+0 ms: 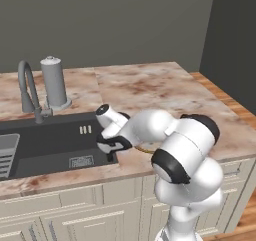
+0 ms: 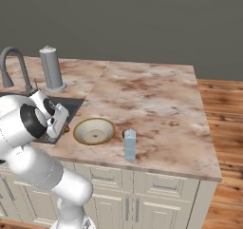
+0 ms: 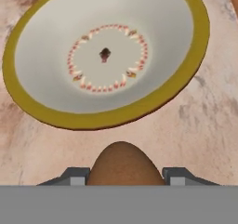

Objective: Gather the eggs and milk located in the vicinity of the sink area and place them right next to the bowl.

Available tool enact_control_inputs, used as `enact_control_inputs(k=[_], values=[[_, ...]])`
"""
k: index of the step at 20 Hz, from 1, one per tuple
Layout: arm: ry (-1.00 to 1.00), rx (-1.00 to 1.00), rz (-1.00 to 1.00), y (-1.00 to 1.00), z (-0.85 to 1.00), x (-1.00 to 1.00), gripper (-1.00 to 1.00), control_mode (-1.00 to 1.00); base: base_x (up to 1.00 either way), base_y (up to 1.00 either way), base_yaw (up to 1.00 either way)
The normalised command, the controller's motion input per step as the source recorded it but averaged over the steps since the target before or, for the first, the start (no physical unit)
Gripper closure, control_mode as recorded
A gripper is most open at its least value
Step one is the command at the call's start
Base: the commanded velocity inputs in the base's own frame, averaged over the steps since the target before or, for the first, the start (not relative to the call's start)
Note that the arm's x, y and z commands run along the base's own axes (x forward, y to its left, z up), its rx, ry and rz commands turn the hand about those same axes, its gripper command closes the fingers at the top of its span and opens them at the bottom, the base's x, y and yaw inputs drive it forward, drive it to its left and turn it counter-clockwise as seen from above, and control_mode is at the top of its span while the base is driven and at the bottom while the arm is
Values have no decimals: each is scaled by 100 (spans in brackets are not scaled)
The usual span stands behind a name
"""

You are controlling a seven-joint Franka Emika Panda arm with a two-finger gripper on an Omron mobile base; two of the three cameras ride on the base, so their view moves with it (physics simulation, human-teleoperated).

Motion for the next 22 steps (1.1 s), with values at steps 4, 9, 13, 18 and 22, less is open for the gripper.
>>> enact_control_inputs(k=[4,9,13,18,22], values=[[3,0,0,0,-13,18,100,-100,0,0,0],[4,0,0,0,-22,19,100,-100,0,0,0],[1,0,0,0,-21,15,100,-100,0,0,0],[1,0,0,0,-20,14,100,-100,0,0,0],[1,0,0,0,-25,12,100,-100,0,0,0]])
